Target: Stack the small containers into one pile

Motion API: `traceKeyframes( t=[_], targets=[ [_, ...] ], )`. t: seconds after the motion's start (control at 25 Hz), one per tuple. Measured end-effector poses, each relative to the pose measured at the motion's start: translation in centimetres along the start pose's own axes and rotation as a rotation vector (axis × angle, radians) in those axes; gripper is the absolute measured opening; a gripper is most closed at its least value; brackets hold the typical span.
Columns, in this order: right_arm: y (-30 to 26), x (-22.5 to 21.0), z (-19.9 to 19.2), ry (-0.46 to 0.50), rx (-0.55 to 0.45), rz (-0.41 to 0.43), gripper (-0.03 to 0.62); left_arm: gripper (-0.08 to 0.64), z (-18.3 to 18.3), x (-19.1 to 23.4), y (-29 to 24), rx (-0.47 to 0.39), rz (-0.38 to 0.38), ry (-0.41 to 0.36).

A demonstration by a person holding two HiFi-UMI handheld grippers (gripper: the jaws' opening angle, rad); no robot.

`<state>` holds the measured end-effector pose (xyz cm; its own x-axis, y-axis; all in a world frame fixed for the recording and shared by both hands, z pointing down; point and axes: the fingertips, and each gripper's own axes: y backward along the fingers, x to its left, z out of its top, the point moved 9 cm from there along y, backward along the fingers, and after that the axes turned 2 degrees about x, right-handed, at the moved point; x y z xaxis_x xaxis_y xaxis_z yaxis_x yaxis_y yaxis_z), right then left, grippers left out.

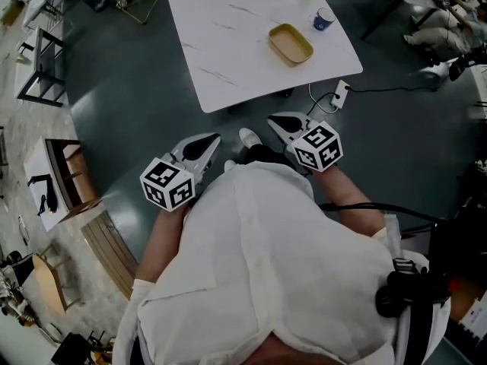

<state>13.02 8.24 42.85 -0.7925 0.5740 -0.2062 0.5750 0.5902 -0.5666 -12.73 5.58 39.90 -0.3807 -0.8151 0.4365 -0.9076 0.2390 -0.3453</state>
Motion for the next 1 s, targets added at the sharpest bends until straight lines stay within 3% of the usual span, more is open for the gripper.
traceKeyframes(
  t=[1.0],
  targets=[
    [-0.7, 1.2, 0.1, 0.022, -0.009, 0.016, 0.006, 0.006, -0.5, 0.1, 0.2, -0.011, 0.006, 0.009]
  ],
)
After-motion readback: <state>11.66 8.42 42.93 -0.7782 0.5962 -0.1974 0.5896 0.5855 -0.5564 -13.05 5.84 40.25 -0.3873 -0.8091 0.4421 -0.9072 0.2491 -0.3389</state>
